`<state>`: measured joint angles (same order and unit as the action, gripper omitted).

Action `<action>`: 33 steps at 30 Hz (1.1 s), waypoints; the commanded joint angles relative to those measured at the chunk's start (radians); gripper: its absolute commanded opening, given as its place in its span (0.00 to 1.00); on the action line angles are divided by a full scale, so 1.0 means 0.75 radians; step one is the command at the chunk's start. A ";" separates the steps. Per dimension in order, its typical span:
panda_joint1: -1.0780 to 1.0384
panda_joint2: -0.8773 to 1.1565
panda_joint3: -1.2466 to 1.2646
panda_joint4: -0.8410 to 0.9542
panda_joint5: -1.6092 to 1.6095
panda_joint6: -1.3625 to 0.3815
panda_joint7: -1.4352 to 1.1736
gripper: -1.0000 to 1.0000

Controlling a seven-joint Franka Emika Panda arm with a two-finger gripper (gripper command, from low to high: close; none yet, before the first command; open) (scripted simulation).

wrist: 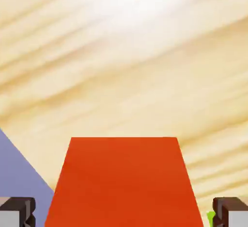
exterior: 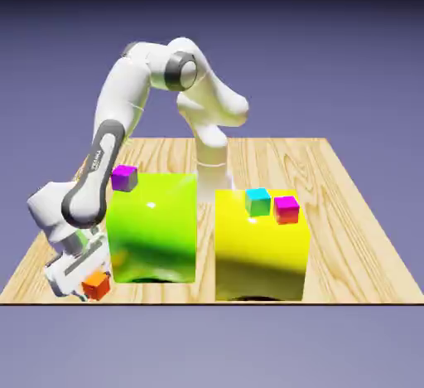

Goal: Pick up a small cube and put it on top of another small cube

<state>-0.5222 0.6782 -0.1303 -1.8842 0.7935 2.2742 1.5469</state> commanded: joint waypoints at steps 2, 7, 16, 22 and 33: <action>-0.006 -0.097 -0.038 -0.017 -0.056 -0.082 0.040 0.00; 0.193 -0.123 -0.126 0.085 -0.286 -0.151 -0.101 0.00; 0.501 -0.295 -0.111 0.124 -0.585 -0.375 -0.418 0.00; 0.510 -0.534 0.179 0.062 -0.684 -0.658 -0.402 0.00; 0.491 -0.829 0.543 -0.092 -0.750 -0.945 -0.378 0.00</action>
<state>-0.1504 0.0562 0.2766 -1.9535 0.2328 1.5663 1.2637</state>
